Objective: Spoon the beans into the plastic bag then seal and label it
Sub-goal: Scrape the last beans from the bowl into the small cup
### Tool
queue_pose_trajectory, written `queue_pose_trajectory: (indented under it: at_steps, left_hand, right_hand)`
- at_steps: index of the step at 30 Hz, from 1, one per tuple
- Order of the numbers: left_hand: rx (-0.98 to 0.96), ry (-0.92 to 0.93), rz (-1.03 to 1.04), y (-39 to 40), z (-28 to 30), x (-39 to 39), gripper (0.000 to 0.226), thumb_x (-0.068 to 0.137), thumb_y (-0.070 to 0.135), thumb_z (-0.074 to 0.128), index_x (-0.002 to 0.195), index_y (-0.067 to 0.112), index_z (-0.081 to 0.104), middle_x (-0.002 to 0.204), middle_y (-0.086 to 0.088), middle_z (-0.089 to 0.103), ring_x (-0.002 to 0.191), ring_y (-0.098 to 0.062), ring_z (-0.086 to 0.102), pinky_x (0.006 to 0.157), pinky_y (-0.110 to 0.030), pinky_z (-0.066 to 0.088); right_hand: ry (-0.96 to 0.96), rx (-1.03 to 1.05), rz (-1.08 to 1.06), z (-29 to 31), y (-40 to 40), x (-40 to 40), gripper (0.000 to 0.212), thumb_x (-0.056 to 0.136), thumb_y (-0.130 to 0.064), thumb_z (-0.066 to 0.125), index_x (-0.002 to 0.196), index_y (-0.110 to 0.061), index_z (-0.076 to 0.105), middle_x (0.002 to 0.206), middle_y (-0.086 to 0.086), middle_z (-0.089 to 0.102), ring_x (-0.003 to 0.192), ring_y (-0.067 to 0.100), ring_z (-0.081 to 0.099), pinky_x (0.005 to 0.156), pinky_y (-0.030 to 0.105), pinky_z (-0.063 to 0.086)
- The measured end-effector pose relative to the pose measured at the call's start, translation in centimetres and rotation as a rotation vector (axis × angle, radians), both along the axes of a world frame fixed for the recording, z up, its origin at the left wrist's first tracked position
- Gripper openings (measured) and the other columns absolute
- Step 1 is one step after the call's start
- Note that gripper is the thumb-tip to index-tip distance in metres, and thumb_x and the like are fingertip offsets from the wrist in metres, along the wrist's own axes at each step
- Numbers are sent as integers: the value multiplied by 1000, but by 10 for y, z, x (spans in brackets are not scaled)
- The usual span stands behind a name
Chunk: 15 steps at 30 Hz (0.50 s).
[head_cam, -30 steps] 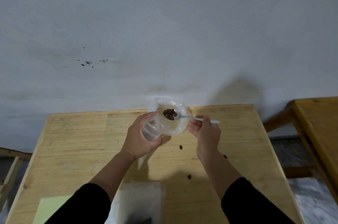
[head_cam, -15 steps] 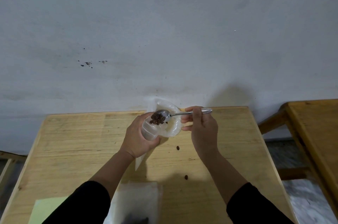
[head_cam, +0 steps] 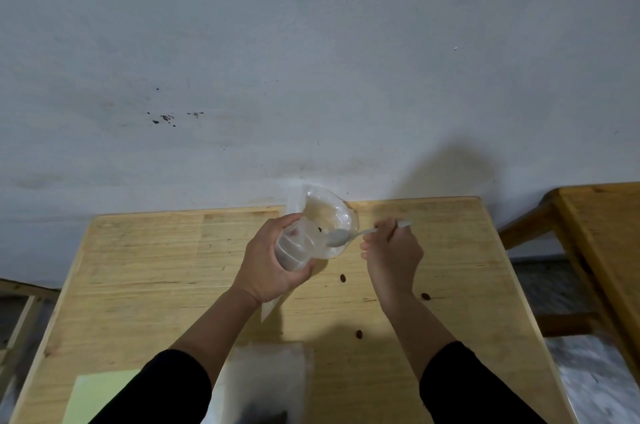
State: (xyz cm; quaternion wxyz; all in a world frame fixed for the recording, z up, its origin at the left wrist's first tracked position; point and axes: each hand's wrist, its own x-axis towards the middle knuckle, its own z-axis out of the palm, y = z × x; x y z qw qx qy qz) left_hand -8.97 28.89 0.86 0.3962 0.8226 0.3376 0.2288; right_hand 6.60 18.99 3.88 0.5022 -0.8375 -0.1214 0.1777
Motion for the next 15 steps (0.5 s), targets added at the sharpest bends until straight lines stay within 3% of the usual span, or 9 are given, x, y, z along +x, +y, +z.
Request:
queue_pose_trajectory:
  at_steps: [4, 7, 10, 15]
  left_hand:
    - [42, 3, -90, -4, 2, 2, 78, 58, 43, 80, 128, 32, 46, 115, 16, 53, 103, 2, 54, 87, -10, 41]
    - [50, -10, -106, -6, 3, 3, 79, 56, 37, 81, 127, 35, 46, 114, 21, 52, 104, 6, 52, 88, -5, 37]
    - [54, -9, -103, -4, 2, 0, 80, 56, 34, 82, 127, 38, 44, 116, 22, 51, 104, 6, 52, 88, -5, 38]
    - [46, 15, -83, -1, -1, -5, 78, 57, 37, 79, 127, 37, 45, 116, 20, 53, 103, 1, 54, 88, -10, 41]
  right_hand:
    - [77, -85, -62, -23, 7, -7, 40, 98, -22, 32, 75, -5, 59, 67, 9, 67, 63, 22, 67, 67, 42, 57]
    - [328, 43, -208, -28, 14, -12, 38, 100, -20, 35, 70, -15, 58, 70, 3, 68, 68, 18, 69, 73, 35, 58]
    - [651, 249, -352, -25, 18, -19, 32, 100, -13, 39, 75, -10, 59, 78, 10, 68, 77, 23, 69, 76, 30, 55]
    - [835, 366, -368, -22, 16, -17, 26, 100, -14, 40, 89, -1, 59, 89, 19, 69, 86, 28, 69, 79, 32, 56]
